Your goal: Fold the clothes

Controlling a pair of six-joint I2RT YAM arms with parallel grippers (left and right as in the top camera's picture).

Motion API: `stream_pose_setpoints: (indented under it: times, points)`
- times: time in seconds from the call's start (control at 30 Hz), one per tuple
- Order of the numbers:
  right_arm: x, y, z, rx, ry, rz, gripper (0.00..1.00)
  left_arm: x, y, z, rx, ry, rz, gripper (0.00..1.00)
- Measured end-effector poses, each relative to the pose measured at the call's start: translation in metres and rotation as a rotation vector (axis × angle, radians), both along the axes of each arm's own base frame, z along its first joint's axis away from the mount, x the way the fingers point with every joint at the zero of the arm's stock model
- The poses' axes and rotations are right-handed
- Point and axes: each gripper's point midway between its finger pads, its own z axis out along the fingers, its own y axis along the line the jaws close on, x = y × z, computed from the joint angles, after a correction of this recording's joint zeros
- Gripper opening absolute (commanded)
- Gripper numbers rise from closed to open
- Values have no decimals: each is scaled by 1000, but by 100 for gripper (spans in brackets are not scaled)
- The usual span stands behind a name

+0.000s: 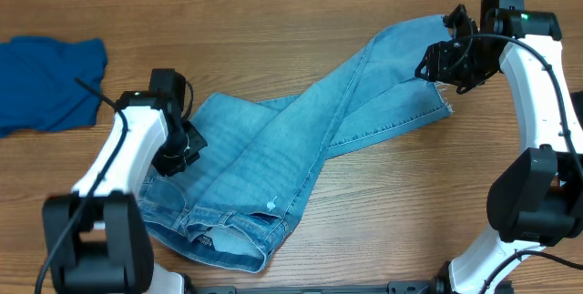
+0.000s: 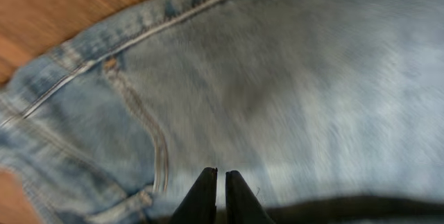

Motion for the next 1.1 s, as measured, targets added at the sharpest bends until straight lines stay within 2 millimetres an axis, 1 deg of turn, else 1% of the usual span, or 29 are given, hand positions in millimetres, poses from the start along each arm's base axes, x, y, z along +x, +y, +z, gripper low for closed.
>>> stream_pose_setpoints:
  times: [0.13,0.17,0.2,0.27,0.43,0.5,0.57,0.63,0.67,0.73,0.83,0.87,0.9,0.93,0.97,1.03,1.07,1.1]
  points:
    - [-1,0,0,1,5,0,56,8,-1,-21,-11,19,4,12]
    - [-1,0,0,1,7,0,56,8,-1,-25,-11,26,4,11]
    - [-2,0,0,1,9,0,56,8,-1,-34,-11,47,4,11]
    - [-2,0,-1,2,11,0,56,8,-1,-46,-11,79,4,10]
    - [-2,0,0,2,10,0,56,13,0,-50,-7,84,1,10]
    - [-2,1,0,2,10,0,56,19,0,-51,-4,62,-12,10]
    - [-2,0,0,2,10,0,56,39,3,-51,9,-21,-45,10]
    - [-2,0,0,2,10,0,56,82,8,-47,44,-181,-96,10]
    - [-2,0,0,2,10,-1,56,107,10,-43,68,-262,-125,11]
    - [-2,0,0,2,10,0,56,141,16,-40,115,-359,-183,13]
    - [-2,0,0,2,11,-1,56,177,20,-34,176,-462,-277,13]
    - [-3,0,-1,2,12,-1,56,192,21,-29,198,-507,-311,13]
    - [-4,1,-1,3,17,-1,56,202,22,-24,213,-538,-332,13]
    - [-4,1,-1,3,18,-1,56,224,23,-7,250,-611,-375,12]
    - [-5,1,-1,4,21,-1,56,234,24,3,270,-651,-391,11]
    - [-7,1,-1,4,30,-1,56,261,26,33,323,-755,-417,10]
    - [-8,1,-2,5,33,-1,56,274,27,51,352,-804,-425,9]
    - [-8,1,-2,5,37,-1,56,282,28,66,374,-833,-430,8]
